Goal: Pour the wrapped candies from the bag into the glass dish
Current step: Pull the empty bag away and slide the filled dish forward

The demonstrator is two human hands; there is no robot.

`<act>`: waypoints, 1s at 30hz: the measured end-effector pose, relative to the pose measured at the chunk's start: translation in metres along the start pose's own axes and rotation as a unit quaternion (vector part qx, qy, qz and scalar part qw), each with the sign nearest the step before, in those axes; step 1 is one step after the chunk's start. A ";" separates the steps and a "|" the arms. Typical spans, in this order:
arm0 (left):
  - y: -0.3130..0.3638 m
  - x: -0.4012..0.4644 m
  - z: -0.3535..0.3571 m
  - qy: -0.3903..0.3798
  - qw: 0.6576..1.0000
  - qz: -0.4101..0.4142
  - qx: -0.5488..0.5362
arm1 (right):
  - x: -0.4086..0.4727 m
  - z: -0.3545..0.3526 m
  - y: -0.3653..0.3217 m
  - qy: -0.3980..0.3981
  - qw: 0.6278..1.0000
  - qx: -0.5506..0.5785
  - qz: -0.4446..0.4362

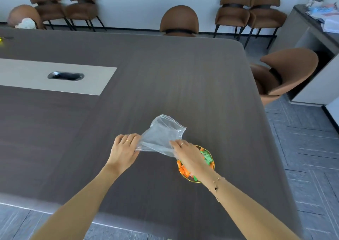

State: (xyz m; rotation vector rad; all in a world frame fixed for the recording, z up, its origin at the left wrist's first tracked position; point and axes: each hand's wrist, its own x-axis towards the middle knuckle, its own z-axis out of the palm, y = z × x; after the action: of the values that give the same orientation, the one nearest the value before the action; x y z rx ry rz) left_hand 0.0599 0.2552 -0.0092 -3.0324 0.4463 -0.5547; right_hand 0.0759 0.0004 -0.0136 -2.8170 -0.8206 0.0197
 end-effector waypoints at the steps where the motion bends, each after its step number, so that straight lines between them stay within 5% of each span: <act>1: -0.003 -0.010 0.005 -0.039 0.999 0.007 0.005 | -0.005 0.015 -0.003 -0.038 0.999 0.008 -0.008; 8: 0.012 -0.042 0.042 -0.333 0.942 -0.043 -0.018 | -0.031 0.064 -0.029 -0.202 0.979 0.024 -0.026; 17: 0.031 -0.053 0.064 -0.509 0.854 -0.098 -0.043 | -0.035 0.090 -0.042 -0.236 0.971 0.042 -0.002; 21: 0.030 -0.053 0.066 -0.494 0.864 -0.095 -0.023 | -0.036 0.093 -0.044 -0.232 0.972 0.017 0.012; 27: 0.032 -0.033 0.054 -0.405 0.908 -0.108 0.014 | -0.038 0.062 -0.022 -0.063 0.988 0.131 0.046; 30: 0.040 -0.011 0.049 -0.380 0.919 -0.101 0.012 | -0.047 0.042 0.018 -0.028 0.980 0.141 0.136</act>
State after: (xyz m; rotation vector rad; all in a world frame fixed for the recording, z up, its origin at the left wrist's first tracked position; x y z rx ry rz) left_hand 0.0563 0.2192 -0.0622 -2.9550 0.0798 0.6157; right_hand 0.0432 -0.0313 -0.0600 -2.6409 -0.3997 0.2381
